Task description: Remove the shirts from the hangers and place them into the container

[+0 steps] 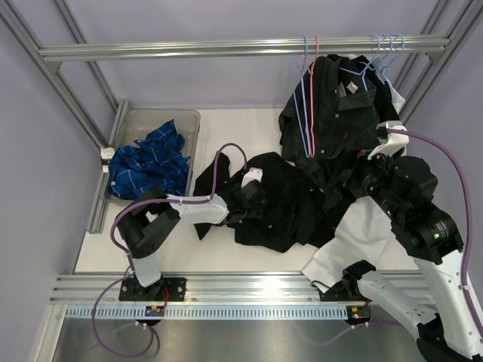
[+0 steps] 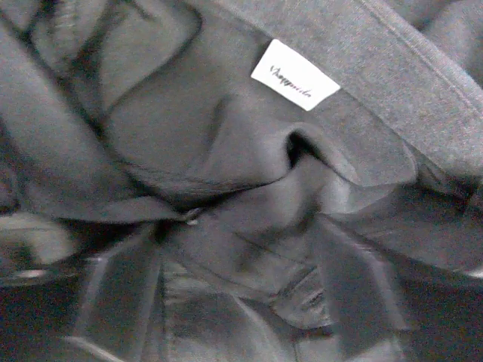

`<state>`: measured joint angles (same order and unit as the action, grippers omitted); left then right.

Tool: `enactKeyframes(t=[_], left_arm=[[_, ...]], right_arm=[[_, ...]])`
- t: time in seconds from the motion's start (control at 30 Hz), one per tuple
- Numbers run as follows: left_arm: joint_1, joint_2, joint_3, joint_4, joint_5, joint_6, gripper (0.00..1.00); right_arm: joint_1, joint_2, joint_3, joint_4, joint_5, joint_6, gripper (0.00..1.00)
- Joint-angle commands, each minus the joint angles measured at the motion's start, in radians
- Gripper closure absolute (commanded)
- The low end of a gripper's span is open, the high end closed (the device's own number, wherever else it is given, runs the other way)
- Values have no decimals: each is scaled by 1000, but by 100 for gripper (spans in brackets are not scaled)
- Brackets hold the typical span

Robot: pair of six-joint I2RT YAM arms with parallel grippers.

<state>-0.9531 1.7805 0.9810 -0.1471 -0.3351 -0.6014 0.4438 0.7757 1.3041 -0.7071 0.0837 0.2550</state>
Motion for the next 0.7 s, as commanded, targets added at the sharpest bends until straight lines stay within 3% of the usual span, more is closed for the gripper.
enactKeyframes(t=[0.0,0.1,0.27,0.5,0.67], left_arm=[[-22,105,-16,-8,61,-112,41],[-35,96,-41,-25,51,-127,100],[-35,-65,-74,-51,-37,-66,100],[-24,-441,99,-264,-326,121,100],[135,-568,232,-327,-461,266,100]], right_arm=[[-5,-24,-25,-22,-18,-23,1],[-5,-35,-42,-23,-6,-28,1],[-5,-32,-48,-23,-10,-36,1],[-5,-18,-25,-20,-12,-48,0],[-5,-9,1,-20,-16,-60,1]])
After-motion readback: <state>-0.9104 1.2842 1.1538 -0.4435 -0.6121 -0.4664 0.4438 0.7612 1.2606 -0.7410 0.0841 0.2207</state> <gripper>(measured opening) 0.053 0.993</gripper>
